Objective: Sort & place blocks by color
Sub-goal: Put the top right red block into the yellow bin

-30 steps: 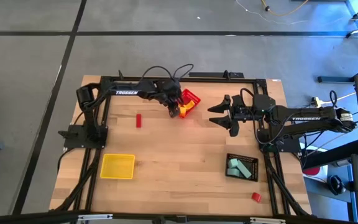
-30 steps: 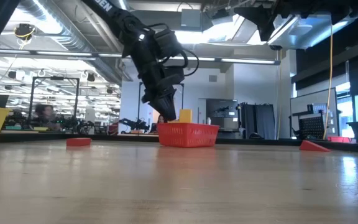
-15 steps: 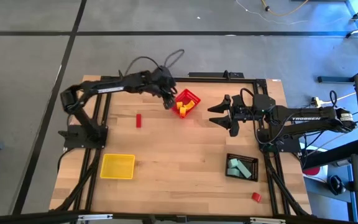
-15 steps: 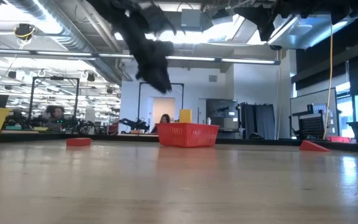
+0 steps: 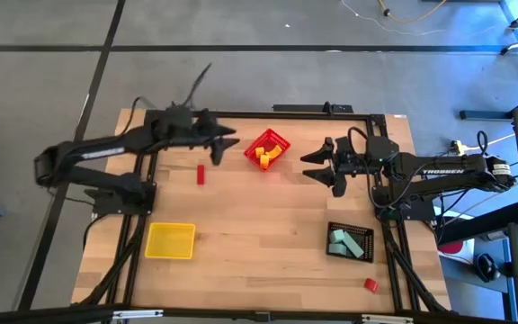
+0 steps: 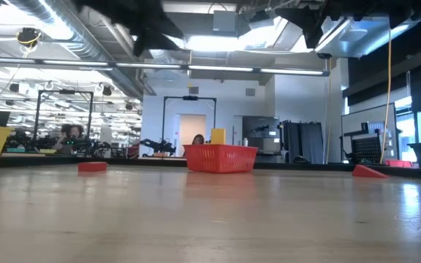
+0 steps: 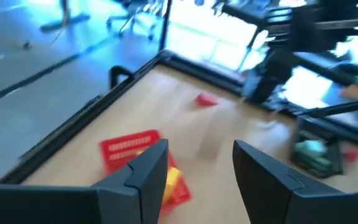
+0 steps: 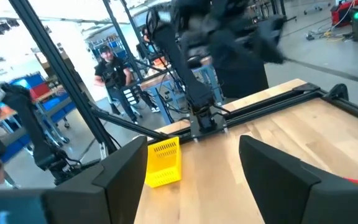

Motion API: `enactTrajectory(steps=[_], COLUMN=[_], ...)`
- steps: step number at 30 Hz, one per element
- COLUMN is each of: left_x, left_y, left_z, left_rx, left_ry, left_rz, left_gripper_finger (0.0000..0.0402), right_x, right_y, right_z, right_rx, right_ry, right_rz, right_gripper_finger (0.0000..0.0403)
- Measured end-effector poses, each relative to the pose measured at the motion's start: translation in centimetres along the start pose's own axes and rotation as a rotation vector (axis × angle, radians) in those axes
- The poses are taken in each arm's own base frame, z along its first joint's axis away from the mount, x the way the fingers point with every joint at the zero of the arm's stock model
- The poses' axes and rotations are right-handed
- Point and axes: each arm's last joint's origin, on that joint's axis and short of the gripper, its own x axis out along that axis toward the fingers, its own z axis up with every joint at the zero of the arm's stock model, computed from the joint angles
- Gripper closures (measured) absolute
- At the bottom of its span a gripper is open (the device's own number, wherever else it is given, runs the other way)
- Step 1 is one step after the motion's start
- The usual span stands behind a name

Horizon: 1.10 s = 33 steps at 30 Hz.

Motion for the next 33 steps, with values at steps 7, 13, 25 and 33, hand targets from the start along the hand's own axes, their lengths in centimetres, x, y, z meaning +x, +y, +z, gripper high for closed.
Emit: enactTrajectory(steps=[7,13,25,33], left_x=[-4.8,-7.4,-8.3,-8.3], left_y=[-2.5,-3.1,-3.1,-3.1], left_z=[-3.8,-4.5,-4.1,-4.1], left_rx=[-0.015,-0.025,-0.027,-0.027], left_ry=[-0.216,-0.327,-0.370,-0.370], left_rz=[-0.222,-0.252,-0.249,-0.249], left_gripper_finger=[0.0230,0.0232,0.0233,0.0233], right_x=[0.0,0.0,0.2,-0.9], right_y=[0.1,0.1,-0.3,-3.9], right_z=[0.3,0.4,1.6,2.9], right_rx=[0.018,0.016,0.229,0.361], right_ry=[-0.035,-0.036,0.124,0.805], right_rz=[0.015,0.015,-0.242,-0.915], right_gripper_finger=[0.0149,0.0149,0.0150,0.0156])
